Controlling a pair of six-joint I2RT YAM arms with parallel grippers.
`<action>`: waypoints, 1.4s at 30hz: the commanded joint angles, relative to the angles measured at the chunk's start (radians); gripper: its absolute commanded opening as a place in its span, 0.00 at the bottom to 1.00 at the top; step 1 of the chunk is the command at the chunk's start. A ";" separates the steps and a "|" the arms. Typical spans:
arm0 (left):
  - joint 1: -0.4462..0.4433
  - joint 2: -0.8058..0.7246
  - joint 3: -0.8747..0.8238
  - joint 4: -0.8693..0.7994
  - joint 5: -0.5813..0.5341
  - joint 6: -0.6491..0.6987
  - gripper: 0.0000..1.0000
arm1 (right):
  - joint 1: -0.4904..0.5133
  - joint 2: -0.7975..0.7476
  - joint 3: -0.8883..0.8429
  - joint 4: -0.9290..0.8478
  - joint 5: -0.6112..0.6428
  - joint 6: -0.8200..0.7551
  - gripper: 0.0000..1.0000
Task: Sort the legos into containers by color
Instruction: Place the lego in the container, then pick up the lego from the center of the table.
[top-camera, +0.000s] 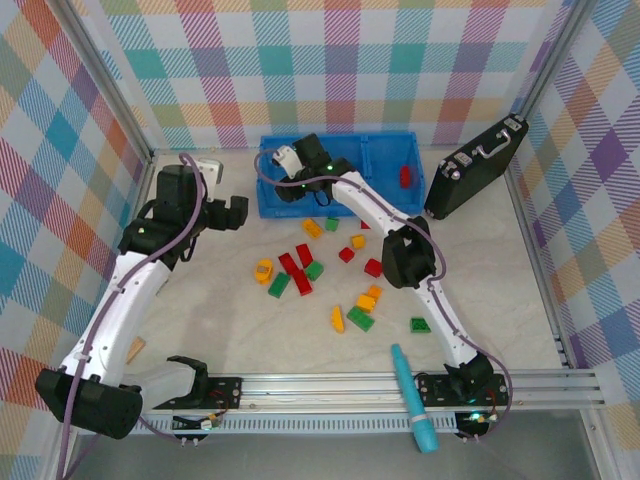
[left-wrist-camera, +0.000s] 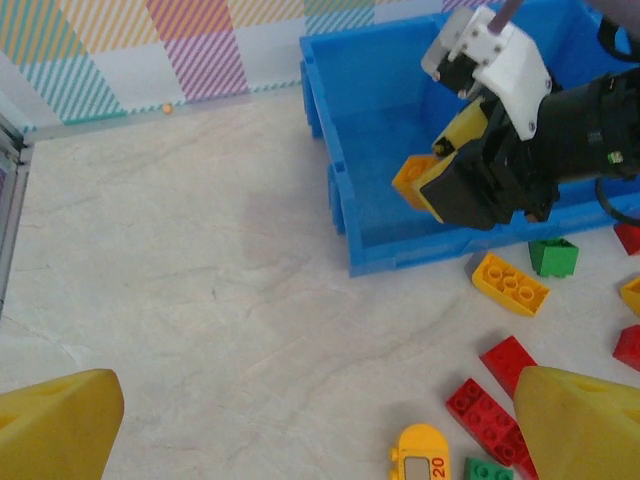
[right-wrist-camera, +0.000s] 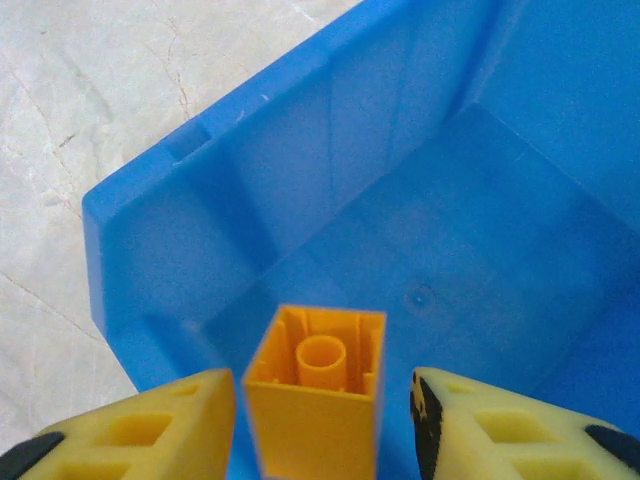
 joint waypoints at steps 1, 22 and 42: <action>-0.009 0.039 -0.030 -0.058 0.030 -0.068 1.00 | 0.000 -0.104 0.002 -0.009 -0.011 -0.011 0.56; -0.130 0.291 -0.303 0.070 0.094 -0.373 0.91 | -0.033 -0.765 -0.547 -0.074 0.094 0.037 0.63; -0.136 0.563 -0.207 0.021 0.092 -0.396 0.50 | -0.059 -1.081 -0.900 -0.100 0.179 0.115 0.65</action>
